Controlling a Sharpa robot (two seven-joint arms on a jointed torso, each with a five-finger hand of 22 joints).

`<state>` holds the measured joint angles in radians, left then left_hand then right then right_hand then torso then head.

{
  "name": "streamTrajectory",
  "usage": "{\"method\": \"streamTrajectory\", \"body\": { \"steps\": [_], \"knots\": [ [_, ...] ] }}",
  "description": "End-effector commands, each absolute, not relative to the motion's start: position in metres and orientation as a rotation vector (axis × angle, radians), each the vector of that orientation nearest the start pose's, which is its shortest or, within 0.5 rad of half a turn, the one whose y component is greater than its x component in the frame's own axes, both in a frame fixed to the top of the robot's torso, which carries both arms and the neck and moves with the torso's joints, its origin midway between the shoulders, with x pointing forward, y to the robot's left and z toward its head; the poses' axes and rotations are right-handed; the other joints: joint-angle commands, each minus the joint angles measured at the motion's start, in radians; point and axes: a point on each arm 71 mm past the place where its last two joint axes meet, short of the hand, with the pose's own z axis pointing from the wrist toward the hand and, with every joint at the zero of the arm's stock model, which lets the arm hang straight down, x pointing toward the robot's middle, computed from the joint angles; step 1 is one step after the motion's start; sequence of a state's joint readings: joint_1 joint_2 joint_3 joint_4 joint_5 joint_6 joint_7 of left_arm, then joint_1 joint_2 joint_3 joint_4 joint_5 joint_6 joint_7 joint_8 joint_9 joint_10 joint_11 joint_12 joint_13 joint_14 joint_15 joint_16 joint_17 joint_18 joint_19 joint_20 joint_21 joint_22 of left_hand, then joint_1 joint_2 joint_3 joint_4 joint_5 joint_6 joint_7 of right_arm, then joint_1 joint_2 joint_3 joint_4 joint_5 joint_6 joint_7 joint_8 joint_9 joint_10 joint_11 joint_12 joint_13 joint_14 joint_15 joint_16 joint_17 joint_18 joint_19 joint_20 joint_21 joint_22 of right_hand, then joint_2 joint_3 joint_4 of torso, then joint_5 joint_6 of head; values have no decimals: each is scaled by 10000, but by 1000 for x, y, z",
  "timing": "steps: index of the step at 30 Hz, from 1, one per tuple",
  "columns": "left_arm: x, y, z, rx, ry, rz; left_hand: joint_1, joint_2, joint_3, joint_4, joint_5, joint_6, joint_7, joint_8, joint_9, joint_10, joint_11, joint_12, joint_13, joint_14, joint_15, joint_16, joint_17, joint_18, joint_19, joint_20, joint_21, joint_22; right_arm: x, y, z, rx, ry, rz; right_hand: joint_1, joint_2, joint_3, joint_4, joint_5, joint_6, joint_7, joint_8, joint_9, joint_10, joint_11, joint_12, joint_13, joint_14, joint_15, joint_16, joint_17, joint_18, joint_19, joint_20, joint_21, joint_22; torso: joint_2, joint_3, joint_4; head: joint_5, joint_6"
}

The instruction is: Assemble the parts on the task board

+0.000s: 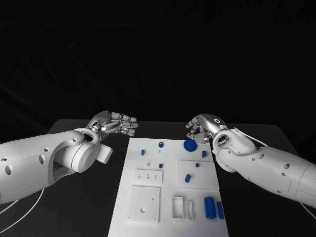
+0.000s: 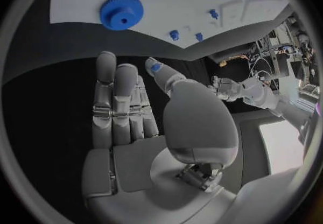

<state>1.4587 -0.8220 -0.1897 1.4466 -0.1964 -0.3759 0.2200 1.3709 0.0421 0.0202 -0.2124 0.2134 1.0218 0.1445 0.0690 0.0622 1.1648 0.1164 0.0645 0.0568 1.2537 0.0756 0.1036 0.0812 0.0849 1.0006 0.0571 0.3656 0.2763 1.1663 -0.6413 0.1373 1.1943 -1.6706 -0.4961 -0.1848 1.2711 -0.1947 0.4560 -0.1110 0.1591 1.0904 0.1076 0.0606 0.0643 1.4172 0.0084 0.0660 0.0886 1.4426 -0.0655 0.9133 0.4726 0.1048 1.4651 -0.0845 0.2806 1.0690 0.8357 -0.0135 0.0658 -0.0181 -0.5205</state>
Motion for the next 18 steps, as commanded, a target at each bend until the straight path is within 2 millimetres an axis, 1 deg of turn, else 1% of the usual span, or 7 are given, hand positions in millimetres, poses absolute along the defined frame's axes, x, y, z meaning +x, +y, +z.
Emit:
{"method": "streamTrajectory", "body": {
  "steps": [1, 2, 3, 5, 10, 12, 18],
  "knots": [
    [527, 226, -112, -8240, 14957, -12815, -56, -45, -45, 3, -39, -66, 29, -23, 10, -79, -16, -35, 16, -50, 36, 10, 14, -11, 79, 26, -35, -9, 556, -208, -154, -697, 14469, 4400, -50, 4, -698, 39, 205, -12, -96, 23, 2, 678, -224, -21, 782, 35, -199, 21, 57, -361, 289, -216, 13, 22, -57, 60, -123, -42, -30],
    [527, 226, -112, -8241, 14959, -12815, -53, -44, -50, -9, -36, -62, 30, -23, 10, -76, -18, -38, 15, -41, 31, 13, 15, -10, 88, 23, -36, -6, 557, -211, -154, -680, 14602, 4367, -45, 36, -1044, 69, 268, -33, -114, 17, -2, 887, -256, 351, 1391, 50, -238, 25, 92, -427, 306, -270, 10, 32, -60, 83, -137, -45, -37],
    [527, 226, -112, -8240, 14965, -12818, -53, -44, -50, -9, -36, -62, 30, -23, 10, -76, -18, -38, 15, -41, 31, 13, 15, -10, 88, 23, -36, -6, 557, -213, -155, -656, 14752, 4337, 147, 215, -1736, 63, 372, -109, -122, 22, 1, 332, -323, 1418, 3003, 38, -272, 71, 197, -508, 296, -340, 14, 88, -63, 91, -140, -54, -47],
    [527, 226, -112, -8236, 14976, -12827, -53, -44, -50, -9, -36, -62, 30, -23, 10, -76, -18, -38, 15, -41, 31, 13, 15, -10, 88, 23, -36, -6, 559, -215, -157, -629, 14932, 4295, 144, 320, -2088, 150, 540, -167, -116, 56, 14, -202, -311, 2490, 4411, 47, -316, 136, 311, -485, 294, -350, 45, 192, -63, 111, -144, -73, -60],
    [527, 225, -113, -8224, 15023, -12857, -53, -44, -50, -9, -36, -62, 30, -23, 10, -76, -18, -38, 15, -41, 31, 13, 15, -10, 88, 23, -36, -6, 562, -220, -162, -564, 15398, 4090, 152, 466, -3033, 419, 940, -607, -32, 38, 13, -1382, -243, 6036, 8011, -202, -231, 1058, 1572, -398, 262, -274, 187, 554, -53, 59, -77, -182, -86],
    [527, 225, -114, -8225, 15032, -12857, -53, -44, -50, -9, -36, -62, 30, -23, 10, -76, -18, -38, 15, -41, 31, 13, 15, -10, 88, 23, -36, -6, 564, -221, -164, -540, 15544, 4006, 211, 414, -3224, 481, 1001, -753, -30, 22, 6, -1467, -191, 7270, 9000, -257, -137, 1663, 2770, -342, 333, -202, 1344, 1155, -58, 63, -76, -190, -101],
    [528, 225, -114, -8228, 15036, -12852, -53, -44, -50, -9, -36, -62, 30, -23, 10, -76, -18, -38, 15, -41, 31, 13, 15, -10, 88, 23, -36, -6, 568, -220, -171, -440, 15756, 3890, 325, 323, -3432, 879, 973, -1118, 70, 26, 5, -1387, -86, 8823, 10007, -101, -63, 1668, 4432, -202, 296, -90, 2047, 2005, 0, 128, -47, -239, -110]
  ]
}}
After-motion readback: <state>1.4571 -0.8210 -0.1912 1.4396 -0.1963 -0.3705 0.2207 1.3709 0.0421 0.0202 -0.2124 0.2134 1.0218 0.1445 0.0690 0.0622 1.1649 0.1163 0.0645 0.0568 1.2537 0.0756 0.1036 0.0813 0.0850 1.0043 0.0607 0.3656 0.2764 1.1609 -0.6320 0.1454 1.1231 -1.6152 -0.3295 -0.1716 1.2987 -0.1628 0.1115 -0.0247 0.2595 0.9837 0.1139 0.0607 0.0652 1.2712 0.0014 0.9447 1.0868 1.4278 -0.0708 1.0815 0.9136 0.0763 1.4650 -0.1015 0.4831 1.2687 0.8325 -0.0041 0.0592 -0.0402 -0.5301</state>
